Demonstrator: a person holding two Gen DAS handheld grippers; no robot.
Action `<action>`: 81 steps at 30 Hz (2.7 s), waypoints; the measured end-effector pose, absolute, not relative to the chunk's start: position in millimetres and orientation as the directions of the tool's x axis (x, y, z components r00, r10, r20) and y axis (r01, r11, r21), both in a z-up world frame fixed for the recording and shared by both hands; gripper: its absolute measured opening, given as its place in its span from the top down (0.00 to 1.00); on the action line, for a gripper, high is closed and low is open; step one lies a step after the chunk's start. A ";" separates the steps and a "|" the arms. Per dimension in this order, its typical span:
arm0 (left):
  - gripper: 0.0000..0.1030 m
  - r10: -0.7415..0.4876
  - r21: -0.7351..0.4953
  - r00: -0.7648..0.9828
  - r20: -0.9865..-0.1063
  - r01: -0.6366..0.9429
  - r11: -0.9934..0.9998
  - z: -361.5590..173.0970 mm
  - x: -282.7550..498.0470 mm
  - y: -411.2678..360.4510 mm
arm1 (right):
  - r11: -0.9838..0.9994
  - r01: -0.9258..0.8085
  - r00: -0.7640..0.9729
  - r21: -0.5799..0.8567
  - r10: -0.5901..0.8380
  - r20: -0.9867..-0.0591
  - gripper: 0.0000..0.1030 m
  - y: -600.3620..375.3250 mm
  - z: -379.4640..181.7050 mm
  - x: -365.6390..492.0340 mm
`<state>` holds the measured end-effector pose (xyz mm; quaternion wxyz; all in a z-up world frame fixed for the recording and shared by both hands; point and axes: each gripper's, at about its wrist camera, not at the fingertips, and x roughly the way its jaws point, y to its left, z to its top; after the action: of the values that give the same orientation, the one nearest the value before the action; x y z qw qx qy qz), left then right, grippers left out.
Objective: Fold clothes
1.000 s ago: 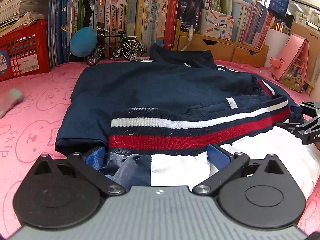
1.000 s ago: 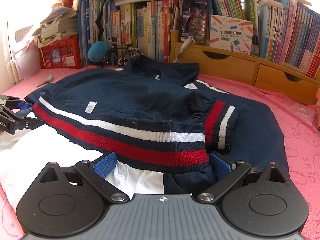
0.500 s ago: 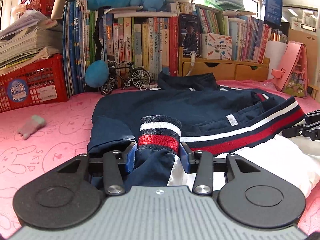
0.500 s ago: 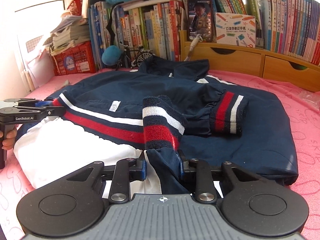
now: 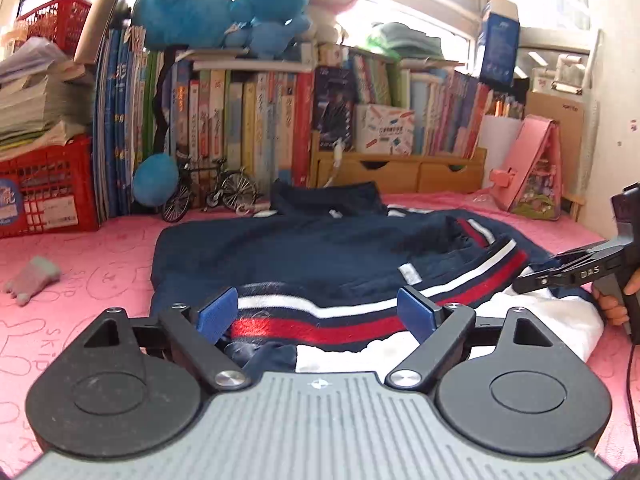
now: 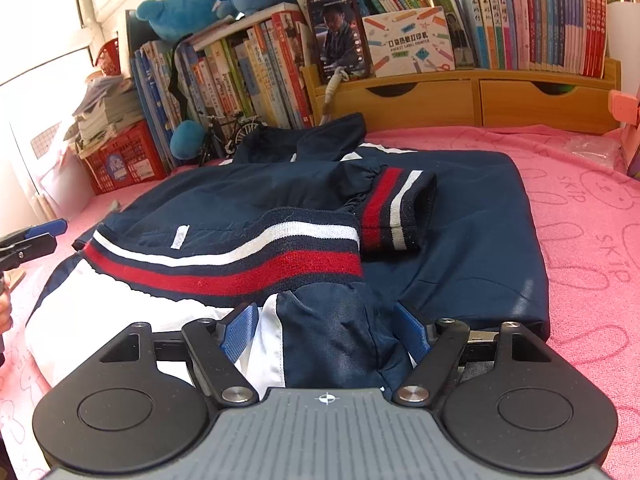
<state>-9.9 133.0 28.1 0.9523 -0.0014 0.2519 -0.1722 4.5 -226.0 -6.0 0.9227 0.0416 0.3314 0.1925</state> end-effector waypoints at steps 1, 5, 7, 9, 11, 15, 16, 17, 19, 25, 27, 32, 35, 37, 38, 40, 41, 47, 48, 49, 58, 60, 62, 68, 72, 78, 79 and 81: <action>0.17 -0.297 -0.103 0.791 -0.535 0.288 0.952 20.2 0.4 134.2 | 0.927 -0.331 0.710 0.176 0.368 -0.601 0.26 -222.0 -6.5 4.2; 0.21 -0.293 -0.167 0.756 -0.585 0.241 0.956 6.5 13.4 141.2 | 0.933 -0.345 0.717 0.104 0.333 -0.612 0.24 -212.4 -8.1 2.2; 0.32 -0.283 -0.141 0.762 -0.582 0.248 0.958 6.3 9.0 138.3 | 0.935 -0.332 0.719 0.125 0.337 -0.607 0.23 -216.2 -8.2 4.4; 0.48 -0.282 -0.118 0.775 -0.565 0.262 0.958 9.2 -0.4 134.9 | 0.935 -0.312 0.720 0.166 0.347 -0.600 0.23 -221.2 -8.2 7.3; 0.60 -0.299 -0.104 0.797 -0.524 0.289 0.952 13.0 -11.7 135.8 | 0.927 -0.334 0.707 0.172 0.367 -0.604 0.28 -218.0 -5.5 2.3; 0.58 -0.344 -0.159 0.793 -0.503 0.306 0.939 13.2 -10.3 146.6 | 0.894 -0.428 0.686 0.136 0.419 -0.595 0.38 -209.1 1.8 -11.9; 0.57 -0.338 -0.177 0.780 -0.526 0.288 0.941 10.8 -4.2 148.9 | 0.891 -0.438 0.692 0.122 0.420 -0.587 0.38 -208.9 3.1 -14.1; 0.50 -0.338 -0.201 0.762 -0.552 0.272 0.941 7.6 2.7 151.1 | 0.901 -0.405 0.698 0.155 0.414 -0.584 0.38 -214.5 2.0 -9.3; 0.39 -0.360 -0.243 0.750 -0.554 0.269 0.932 6.2 8.8 153.9 | 0.917 -0.322 0.709 0.235 0.399 -0.582 0.37 -227.6 -0.7 2.7; 0.00 -0.331 -0.106 0.718 -0.612 0.340 0.934 2.3 10.7 122.6 | 0.894 -0.321 0.702 0.312 0.446 -0.556 0.08 -228.5 -10.3 17.1; 0.06 -0.307 -0.063 0.731 -0.610 0.341 0.938 1.9 5.8 117.1 | 0.897 -0.343 0.691 0.279 0.442 -0.572 0.00 -220.1 -10.0 16.0; 0.73 -0.301 -0.085 0.791 -0.532 0.304 0.949 16.5 -19.9 131.6 | 0.923 -0.357 0.702 0.143 0.366 -0.611 0.39 -199.7 -4.1 -5.3; 0.81 -0.298 -0.065 0.828 -0.475 0.305 0.950 36.0 -36.0 133.3 | 0.918 -0.346 0.695 0.196 0.391 -0.604 0.73 -204.2 7.7 -21.4; 0.82 -0.307 -0.058 0.852 -0.423 0.313 0.948 52.7 -44.6 131.7 | 0.918 -0.347 0.723 0.189 0.391 -0.569 0.83 -204.2 22.4 -33.2; 0.83 -0.307 -0.040 0.867 -0.392 0.317 0.948 63.7 -47.5 129.3 | 0.922 -0.353 0.749 0.161 0.381 -0.542 0.84 -202.6 32.0 -39.9; 0.83 -0.307 0.007 0.892 -0.332 0.328 0.945 86.0 -44.5 123.1 | 0.930 -0.359 0.802 0.079 0.351 -0.484 0.85 -196.9 54.1 -44.5; 0.83 -0.300 0.040 0.905 -0.302 0.327 0.944 97.6 -35.4 118.0 | 0.933 -0.358 0.830 0.028 0.332 -0.449 0.85 -193.2 66.2 -43.7; 0.81 -0.225 0.135 0.933 -0.280 0.270 0.953 125.2 71.0 94.3 | 0.956 -0.249 0.931 -0.155 0.193 -0.311 0.85 -180.7 112.0 28.5; 0.81 -0.209 0.140 0.932 -0.297 0.259 0.956 121.1 91.8 92.0 | 0.958 -0.228 0.935 -0.175 0.165 -0.313 0.85 -176.3 110.6 47.7; 0.81 -0.190 0.142 0.929 -0.318 0.245 0.959 115.0 112.2 90.6 | 0.959 -0.208 0.936 -0.190 0.139 -0.324 0.85 -172.0 105.9 68.0; 0.69 -0.083 0.162 0.860 -0.503 0.188 0.969 20.6 196.5 96.3 | 0.969 -0.183 0.840 -0.166 0.066 -0.539 0.81 -162.2 17.3 182.5; 0.62 -0.087 0.132 0.833 -0.546 0.188 0.973 12.6 205.9 103.5 | 0.969 -0.186 0.823 -0.160 0.065 -0.564 0.76 -164.3 1.6 189.3; 0.41 -0.086 0.090 0.814 -0.574 0.167 0.982 11.6 215.2 110.1 | 0.970 -0.183 0.812 -0.160 0.057 -0.581 0.66 -166.3 -12.0 194.1; 0.18 -0.027 0.019 0.813 -0.581 0.047 0.999 34.0 211.5 127.3 | 0.996 -0.060 0.772 -0.066 0.004 -0.635 0.23 -183.1 -15.6 214.0; 0.18 0.023 0.018 0.893 -0.449 -0.017 1.000 71.9 140.6 132.3 | 0.986 -0.009 0.862 -0.164 -0.076 -0.501 0.24 -179.5 15.1 164.0; 0.17 0.067 0.233 0.926 -0.372 0.023 0.972 50.1 31.4 84.1 | 0.888 -0.108 0.951 -0.446 -0.038 -0.306 0.19 -129.1 32.0 51.0; 0.17 0.057 0.255 0.916 -0.396 0.050 0.966 40.0 23.7 76.7 | 0.865 -0.146 0.952 -0.480 -0.009 -0.306 0.19 -115.5 28.1 37.5; 0.18 0.069 0.297 0.896 -0.438 0.072 0.952 22.8 18.2 65.9 | 0.810 -0.220 0.950 -0.544 0.050 -0.309 0.19 -88.3 20.2 10.4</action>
<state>18.2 65.9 22.8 0.9614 0.1547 0.2276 -0.0009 10.4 -88.3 20.2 0.9406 -0.3001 0.1414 0.0718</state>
